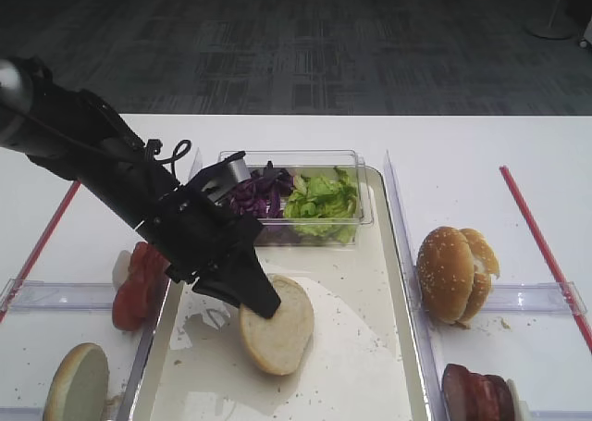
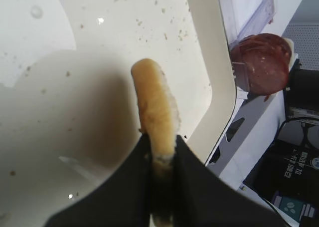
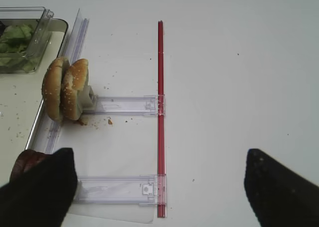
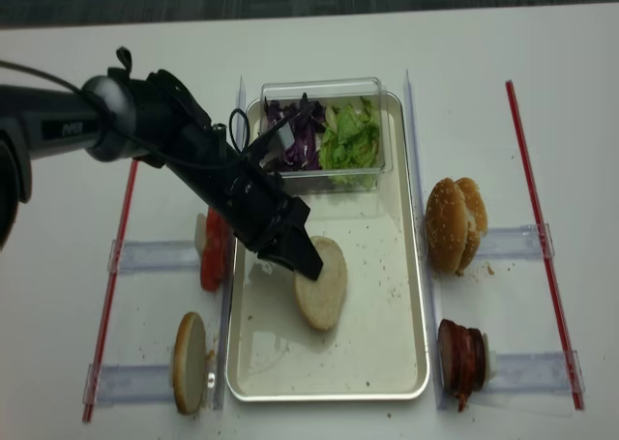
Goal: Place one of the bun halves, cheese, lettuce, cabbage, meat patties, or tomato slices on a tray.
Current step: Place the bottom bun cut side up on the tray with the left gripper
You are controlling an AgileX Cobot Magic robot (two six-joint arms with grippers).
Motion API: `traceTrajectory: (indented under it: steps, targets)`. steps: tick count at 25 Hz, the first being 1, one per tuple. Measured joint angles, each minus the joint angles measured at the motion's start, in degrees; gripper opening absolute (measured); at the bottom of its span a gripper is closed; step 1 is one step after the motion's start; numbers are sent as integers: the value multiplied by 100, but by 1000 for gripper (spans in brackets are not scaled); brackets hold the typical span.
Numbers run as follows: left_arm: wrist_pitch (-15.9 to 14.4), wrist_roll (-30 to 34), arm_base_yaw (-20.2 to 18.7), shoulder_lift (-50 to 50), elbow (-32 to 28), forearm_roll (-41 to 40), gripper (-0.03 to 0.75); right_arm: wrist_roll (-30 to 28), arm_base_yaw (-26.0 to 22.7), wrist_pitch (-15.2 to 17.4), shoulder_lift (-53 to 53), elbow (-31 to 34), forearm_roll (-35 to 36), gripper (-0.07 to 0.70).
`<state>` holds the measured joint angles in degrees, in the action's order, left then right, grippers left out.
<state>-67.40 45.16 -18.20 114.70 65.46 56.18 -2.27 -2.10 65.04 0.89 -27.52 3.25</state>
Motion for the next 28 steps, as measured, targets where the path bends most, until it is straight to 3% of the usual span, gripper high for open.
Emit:
traceTrajectory:
  steps: [24, 28]
  targets:
    - [86, 21, 0, 95, 0, 94, 44, -38, 0, 0, 0, 0, 0, 692]
    - [206, 21, 0, 95, 0, 94, 96, -38, 0, 0, 0, 0, 0, 692]
